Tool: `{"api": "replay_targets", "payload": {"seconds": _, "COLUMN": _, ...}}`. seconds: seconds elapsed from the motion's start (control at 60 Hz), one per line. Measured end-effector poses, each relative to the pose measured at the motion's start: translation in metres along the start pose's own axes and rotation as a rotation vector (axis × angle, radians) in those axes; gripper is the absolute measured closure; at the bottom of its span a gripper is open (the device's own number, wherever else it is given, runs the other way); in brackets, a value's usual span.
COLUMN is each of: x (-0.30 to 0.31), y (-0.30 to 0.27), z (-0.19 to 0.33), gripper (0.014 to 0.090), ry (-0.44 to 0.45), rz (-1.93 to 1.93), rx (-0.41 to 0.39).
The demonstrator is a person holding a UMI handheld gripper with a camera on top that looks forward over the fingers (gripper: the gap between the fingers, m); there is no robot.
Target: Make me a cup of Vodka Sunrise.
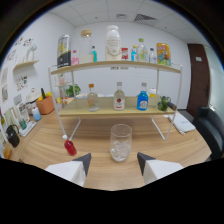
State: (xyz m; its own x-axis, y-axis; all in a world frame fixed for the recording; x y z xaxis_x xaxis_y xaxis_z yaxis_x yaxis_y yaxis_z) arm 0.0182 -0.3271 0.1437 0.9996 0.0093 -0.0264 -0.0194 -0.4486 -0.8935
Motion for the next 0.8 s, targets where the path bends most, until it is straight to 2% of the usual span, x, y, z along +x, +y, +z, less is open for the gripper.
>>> {"api": "replay_targets", "payload": {"seconds": 0.067, "x": 0.022, "y": -0.002, "z": -0.005, "gripper": 0.0191, "ry": 0.014, "rz": 0.009, "rx": -0.008}}
{"api": "replay_targets", "payload": {"seconds": 0.183, "x": 0.057, "y": -0.036, "z": -0.011, "gripper": 0.0188, "ry": 0.034, "rz": 0.026, "rx": 0.025}}
{"api": "replay_targets", "payload": {"seconds": 0.317, "x": 0.096, "y": -0.108, "z": -0.015, "gripper": 0.0187, "ry": 0.064, "rz": 0.048, "rx": 0.079}}
{"api": "replay_targets", "payload": {"seconds": 0.45, "x": 0.129, "y": -0.193, "z": -0.009, "gripper": 0.0188, "ry": 0.071, "rz": 0.082, "rx": 0.179}}
{"api": "replay_targets", "payload": {"seconds": 0.6, "x": 0.16, "y": -0.262, "z": 0.011, "gripper": 0.0191, "ry": 0.071, "rz": 0.088, "rx": 0.276}}
{"api": "replay_targets", "payload": {"seconds": 0.8, "x": 0.183, "y": -0.298, "z": 0.055, "gripper": 0.0194, "ry": 0.056, "rz": 0.067, "rx": 0.305}}
